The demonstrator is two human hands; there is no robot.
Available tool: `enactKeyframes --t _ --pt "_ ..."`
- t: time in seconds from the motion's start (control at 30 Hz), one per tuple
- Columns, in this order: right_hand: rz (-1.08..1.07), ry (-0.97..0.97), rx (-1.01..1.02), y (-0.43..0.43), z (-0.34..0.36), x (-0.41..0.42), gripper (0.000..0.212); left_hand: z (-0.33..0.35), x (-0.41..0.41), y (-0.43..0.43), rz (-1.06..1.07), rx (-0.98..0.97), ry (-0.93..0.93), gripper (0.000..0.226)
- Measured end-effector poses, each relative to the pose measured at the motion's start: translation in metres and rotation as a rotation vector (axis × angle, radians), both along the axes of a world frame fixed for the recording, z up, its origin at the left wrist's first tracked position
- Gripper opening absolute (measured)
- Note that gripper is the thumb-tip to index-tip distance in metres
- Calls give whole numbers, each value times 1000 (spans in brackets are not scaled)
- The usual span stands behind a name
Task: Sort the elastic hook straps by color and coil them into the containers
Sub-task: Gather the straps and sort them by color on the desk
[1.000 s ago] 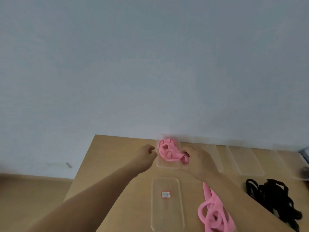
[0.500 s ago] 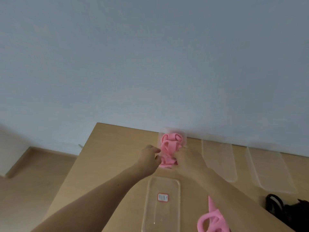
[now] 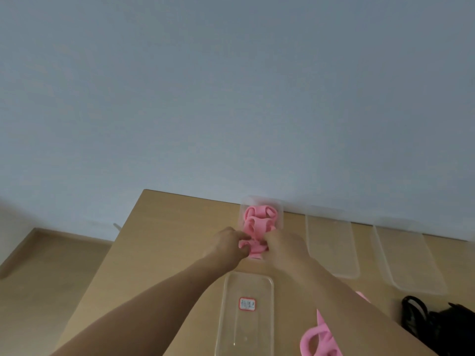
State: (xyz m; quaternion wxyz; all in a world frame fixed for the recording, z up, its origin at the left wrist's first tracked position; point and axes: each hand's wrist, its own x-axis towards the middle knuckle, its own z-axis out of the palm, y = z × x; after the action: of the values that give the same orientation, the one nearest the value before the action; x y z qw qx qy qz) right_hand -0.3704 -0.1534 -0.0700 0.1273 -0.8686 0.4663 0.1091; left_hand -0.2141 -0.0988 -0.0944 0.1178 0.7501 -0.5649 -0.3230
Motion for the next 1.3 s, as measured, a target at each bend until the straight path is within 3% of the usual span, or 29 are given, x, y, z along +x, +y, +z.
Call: enactKeyframes --t 0.13,0.27,0.47,0.63,0.87,1.0,1.1,1.3 --pt "-47 -153 4 7 0 -2 31 -4 0 -5 10 -19 -32 34" --pt "68 -135 -168 20 -4 -12 27 -7 -3 -4 1 -35 -56 36" --pt "96 -99 -195 37 -12 -19 52 -7 1 -1 -19 -130 -98 37" --pt "108 -47 -156 37 -11 -18 46 0 -1 2 -36 -87 -116 36" --pt "56 -203 -245 42 9 -19 61 24 0 8 -33 -116 -25 42" --pt "-59 -323 -211 51 22 -17 33 35 5 23 -35 -163 -8 41" --pt "-145 -416 -221 72 27 -16 27 37 9 42 -55 -222 3 40" --pt "-393 -310 -61 126 11 -12 25 24 20 76 -90 -203 23 36"
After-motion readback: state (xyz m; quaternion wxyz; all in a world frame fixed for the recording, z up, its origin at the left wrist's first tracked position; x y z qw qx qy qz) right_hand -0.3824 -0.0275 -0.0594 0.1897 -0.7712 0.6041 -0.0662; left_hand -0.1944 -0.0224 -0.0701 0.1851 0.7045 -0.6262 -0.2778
